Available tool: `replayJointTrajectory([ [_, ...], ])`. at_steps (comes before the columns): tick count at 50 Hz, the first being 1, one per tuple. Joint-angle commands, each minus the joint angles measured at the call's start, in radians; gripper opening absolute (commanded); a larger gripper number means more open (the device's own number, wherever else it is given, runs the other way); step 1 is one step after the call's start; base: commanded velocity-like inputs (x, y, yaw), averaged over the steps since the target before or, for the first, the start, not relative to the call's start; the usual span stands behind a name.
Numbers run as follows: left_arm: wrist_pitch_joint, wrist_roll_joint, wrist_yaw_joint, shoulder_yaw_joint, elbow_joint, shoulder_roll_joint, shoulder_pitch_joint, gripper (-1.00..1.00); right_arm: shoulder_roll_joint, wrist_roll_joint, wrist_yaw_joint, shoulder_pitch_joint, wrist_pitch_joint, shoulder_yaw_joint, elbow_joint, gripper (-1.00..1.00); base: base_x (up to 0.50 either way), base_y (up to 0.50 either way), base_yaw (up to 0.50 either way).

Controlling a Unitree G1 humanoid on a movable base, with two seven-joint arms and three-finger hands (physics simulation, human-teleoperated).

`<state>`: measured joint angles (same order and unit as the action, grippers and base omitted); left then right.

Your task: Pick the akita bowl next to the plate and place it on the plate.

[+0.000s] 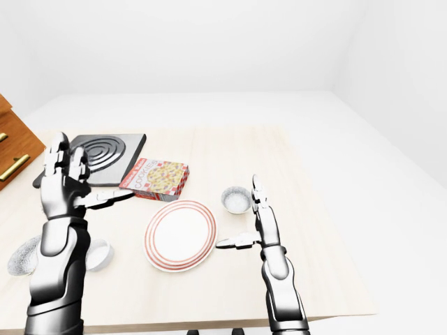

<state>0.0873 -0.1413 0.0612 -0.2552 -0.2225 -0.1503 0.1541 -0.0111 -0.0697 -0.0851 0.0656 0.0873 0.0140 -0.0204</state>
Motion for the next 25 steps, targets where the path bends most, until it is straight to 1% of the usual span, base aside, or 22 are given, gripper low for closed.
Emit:
replayJointTrajectory([
  [1,0.0,-0.046,0.033,-0.075,0.011,-0.065,0.044,1.0,-0.001,-0.006,0.004,-0.002,0.0,-0.001,0.015,1.0,0.0,0.0,0.0],
  [15,0.0,-0.063,0.05,-0.096,0.015,-0.086,0.055,1.0,-0.002,-0.021,0.012,-0.009,0.0,-0.001,0.043,1.0,0.0,0.0,0.0],
  [25,0.0,-0.06,0.053,-0.092,0.037,-0.086,0.056,1.0,-0.003,-0.026,0.013,-0.011,0.0,-0.001,0.056,1.0,0.0,0.0,0.0],
])
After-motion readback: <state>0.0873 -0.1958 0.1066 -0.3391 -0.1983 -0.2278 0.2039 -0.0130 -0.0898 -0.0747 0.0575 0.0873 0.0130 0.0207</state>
